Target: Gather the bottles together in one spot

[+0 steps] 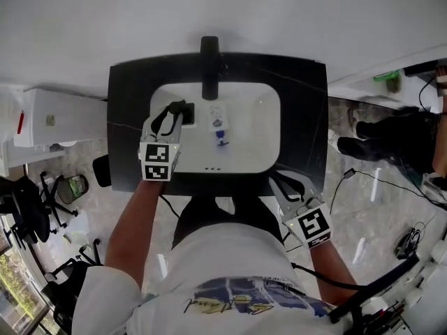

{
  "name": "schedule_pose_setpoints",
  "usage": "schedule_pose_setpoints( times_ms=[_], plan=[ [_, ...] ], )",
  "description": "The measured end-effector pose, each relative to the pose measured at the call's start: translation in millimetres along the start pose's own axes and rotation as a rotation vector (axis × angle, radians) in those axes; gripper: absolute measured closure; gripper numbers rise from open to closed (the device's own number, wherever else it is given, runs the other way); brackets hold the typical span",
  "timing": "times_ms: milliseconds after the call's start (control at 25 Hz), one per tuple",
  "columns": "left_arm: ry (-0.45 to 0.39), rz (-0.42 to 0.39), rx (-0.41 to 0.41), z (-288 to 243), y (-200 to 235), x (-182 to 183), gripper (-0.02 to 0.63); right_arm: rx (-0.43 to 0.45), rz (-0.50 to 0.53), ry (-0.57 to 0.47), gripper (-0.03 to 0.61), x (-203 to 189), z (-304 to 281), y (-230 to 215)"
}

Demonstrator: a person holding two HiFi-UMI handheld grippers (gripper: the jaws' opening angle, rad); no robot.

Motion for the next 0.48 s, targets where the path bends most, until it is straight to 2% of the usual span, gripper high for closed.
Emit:
schedule_pose_setpoints(
  times_ms=[280, 480],
  plan=[
    [-0.079, -0.005, -0.007, -0.1, 29.4, 52.6, 0.471, -0.048, -0.013, -0.033, 0.539, 9.1, 0.3, -0.5],
    [-0.096, -0.009, -0.017, -20.0, 45.4, 72.1, 0.471, -0.099, -0.024, -0.032, 0.540, 11.5, 6.4, 6.2]
  ],
)
Point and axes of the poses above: the fingertips, and each gripper's own axes: z backward along the fingers, y to its left, x out of its top, the point moved 8 cm from there along z, backward along the fingers, and after that the axes turned 2 degrees about x, right-handed, at the moved point
